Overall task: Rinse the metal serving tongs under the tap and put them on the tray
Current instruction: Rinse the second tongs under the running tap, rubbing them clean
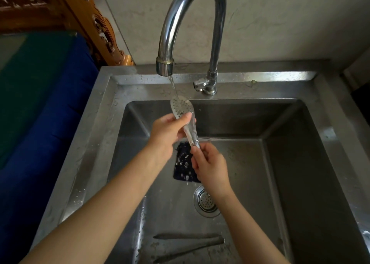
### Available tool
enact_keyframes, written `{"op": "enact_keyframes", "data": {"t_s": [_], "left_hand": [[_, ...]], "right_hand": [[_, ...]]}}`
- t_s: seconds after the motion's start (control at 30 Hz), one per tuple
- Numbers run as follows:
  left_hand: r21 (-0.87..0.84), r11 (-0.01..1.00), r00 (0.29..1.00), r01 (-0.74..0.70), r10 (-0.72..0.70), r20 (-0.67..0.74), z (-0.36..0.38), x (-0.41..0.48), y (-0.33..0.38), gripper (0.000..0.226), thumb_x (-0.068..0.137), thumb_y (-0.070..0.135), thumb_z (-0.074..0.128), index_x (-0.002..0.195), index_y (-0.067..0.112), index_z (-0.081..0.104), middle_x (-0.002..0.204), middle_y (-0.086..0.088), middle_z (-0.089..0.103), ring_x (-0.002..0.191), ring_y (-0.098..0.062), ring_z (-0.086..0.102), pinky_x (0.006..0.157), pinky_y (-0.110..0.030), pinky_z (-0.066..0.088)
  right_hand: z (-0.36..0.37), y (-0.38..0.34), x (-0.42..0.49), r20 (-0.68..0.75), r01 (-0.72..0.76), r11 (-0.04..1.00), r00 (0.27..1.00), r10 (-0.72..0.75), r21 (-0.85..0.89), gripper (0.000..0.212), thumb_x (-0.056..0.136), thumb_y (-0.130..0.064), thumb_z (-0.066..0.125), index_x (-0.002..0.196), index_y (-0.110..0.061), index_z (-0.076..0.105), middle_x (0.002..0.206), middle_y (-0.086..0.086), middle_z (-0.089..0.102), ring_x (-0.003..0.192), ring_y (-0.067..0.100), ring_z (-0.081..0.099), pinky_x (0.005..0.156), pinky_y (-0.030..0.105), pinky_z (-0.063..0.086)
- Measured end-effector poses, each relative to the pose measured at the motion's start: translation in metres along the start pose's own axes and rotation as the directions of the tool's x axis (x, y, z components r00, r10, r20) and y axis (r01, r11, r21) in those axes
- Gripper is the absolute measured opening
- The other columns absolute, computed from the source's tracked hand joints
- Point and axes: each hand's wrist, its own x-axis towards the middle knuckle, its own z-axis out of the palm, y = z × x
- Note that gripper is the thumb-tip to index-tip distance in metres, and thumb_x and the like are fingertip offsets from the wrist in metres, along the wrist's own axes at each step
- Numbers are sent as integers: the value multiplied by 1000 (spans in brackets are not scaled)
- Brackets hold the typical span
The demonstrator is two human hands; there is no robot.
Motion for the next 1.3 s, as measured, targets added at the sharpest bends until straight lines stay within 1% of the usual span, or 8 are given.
{"op": "enact_keyframes", "data": {"t_s": [0.2,0.33,0.43,0.57,0.77,1.0,1.17,1.3], "left_hand": [[-92,996,1000,10,-12,-25,-2,3,6,14,91,26,56,90,15,64,93,-6,70,89,-21,67,81,-33,55],[-134,991,987,-4,25,156,-4,-3,6,27,99,24,40,107,10,61,89,-4,74,85,-18,71,69,-29,58],[-177,984,962,-29,75,264,-6,-7,8,31,100,22,33,110,11,60,101,-6,73,98,-22,68,78,-30,57],[-222,975,939,6,71,338,-6,-12,11,38,100,34,29,109,17,62,109,-5,71,110,-21,64,89,-31,51],[-261,965,931,-19,112,347,-12,-10,22,43,100,39,26,113,16,59,111,-4,71,109,-17,64,88,-31,50],[-277,960,922,-30,134,363,-18,-5,32,47,98,42,27,117,11,57,115,-11,68,113,-24,61,94,-37,48],[-366,931,920,-2,145,364,-16,-3,30,33,98,26,36,120,11,55,117,-10,67,115,-24,60,94,-36,51],[-242,969,929,-50,134,344,-15,0,24,32,98,18,34,125,14,52,125,-6,61,116,-20,59,89,-33,52]], "right_hand": [[1,0,-8,29,10,1000,1000,-10,-12,18,94,-16,50,77,-19,56,54,-4,57,42,1,46,44,12,34],[-5,-3,-7,59,1,1000,998,-3,28,22,95,-14,48,77,-23,55,56,-4,59,40,3,43,41,13,35],[-9,-1,-7,91,-35,999,995,32,31,19,96,-15,47,81,-21,57,57,-3,61,44,6,50,43,16,41],[-10,2,-8,111,-50,997,993,45,51,19,96,-15,47,80,-15,57,60,-2,63,49,7,55,48,17,47],[-10,5,-3,132,-44,996,991,34,72,16,95,-17,48,85,-10,60,59,-5,62,49,6,53,48,14,43],[-17,8,-1,119,-33,995,993,21,97,17,94,-18,51,84,-10,61,54,-7,57,46,7,46,44,15,38],[-22,6,-2,121,-73,980,991,51,186,27,94,-24,51,69,-13,49,47,-11,43,41,3,34,38,14,30],[-14,2,4,125,-90,995,989,84,43,37,91,-38,52,65,-12,46,46,-10,41,41,6,35,39,18,30]]}}
